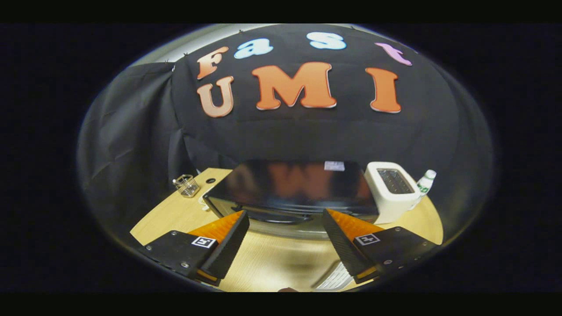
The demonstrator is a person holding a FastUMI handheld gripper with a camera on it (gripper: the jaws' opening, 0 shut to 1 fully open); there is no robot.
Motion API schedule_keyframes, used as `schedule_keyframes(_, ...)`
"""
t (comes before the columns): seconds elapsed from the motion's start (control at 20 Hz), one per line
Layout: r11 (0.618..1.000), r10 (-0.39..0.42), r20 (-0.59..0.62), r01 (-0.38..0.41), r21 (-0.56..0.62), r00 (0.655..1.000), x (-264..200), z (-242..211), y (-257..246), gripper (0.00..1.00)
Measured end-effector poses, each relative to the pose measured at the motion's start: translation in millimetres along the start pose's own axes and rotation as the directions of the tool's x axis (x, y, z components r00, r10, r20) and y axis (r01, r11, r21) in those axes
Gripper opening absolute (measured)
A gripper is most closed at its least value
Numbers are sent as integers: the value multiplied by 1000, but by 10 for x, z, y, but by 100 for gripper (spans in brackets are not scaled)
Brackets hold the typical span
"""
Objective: Open the toaster oven, put the food inside, and close the toaster oven door.
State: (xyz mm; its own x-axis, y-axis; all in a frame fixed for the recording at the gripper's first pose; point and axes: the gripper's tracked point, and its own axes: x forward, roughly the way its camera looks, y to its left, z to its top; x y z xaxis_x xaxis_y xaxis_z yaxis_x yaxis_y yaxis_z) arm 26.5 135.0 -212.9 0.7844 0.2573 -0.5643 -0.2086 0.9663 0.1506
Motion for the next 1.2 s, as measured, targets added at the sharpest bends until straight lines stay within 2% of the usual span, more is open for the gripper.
schedule_keyframes(0.2, 997, -65, 192, 70, -23, 979, -406, 771, -302, 99)
schedule_keyframes(0.4, 988, -124, 353, 149, -45, 927, -840, 1437, -591, 99)
schedule_keyframes(0.6, 976, -173, 452, 213, -39, 875, -1241, 1796, -744, 99)
schedule_keyframes(0.8, 964, -210, 502, 263, -35, 839, -1484, 2024, -939, 99)
schedule_keyframes(0.95, 967, -197, 536, 253, -32, 821, -1624, 2099, -904, 99)
schedule_keyframes(1.2, 963, -202, 512, 265, -53, 835, -1620, 1918, -1033, 100)
